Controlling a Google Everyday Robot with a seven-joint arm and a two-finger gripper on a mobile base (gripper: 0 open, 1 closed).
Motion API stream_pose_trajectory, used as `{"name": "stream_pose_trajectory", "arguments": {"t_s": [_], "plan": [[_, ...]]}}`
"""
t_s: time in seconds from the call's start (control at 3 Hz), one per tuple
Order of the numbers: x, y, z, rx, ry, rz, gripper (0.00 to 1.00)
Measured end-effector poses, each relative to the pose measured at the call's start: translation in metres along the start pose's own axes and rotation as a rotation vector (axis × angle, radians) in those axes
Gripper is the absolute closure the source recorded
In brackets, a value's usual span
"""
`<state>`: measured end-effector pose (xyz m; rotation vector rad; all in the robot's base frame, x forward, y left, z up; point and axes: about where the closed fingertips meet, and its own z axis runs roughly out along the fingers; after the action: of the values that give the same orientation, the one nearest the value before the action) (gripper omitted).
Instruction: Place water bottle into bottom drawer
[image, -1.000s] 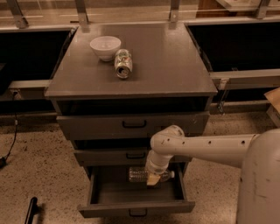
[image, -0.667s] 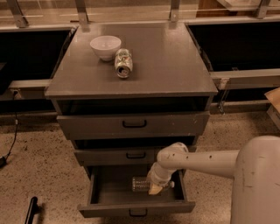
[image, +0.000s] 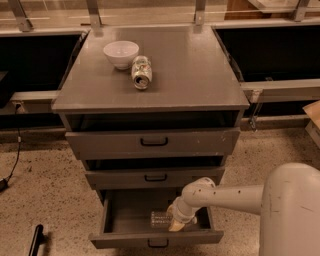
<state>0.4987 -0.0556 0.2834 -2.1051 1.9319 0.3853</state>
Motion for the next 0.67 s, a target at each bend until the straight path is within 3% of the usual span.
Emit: {"name": "stream_pose_trajectory", "arguments": {"t_s": [0.33,0.67], "plan": [[0.008,-0.008,0.014,-0.004,-0.032,0.041,1.0],[0.02,-0.027,0.038,0.062,-0.136,0.095,1.0]]}}
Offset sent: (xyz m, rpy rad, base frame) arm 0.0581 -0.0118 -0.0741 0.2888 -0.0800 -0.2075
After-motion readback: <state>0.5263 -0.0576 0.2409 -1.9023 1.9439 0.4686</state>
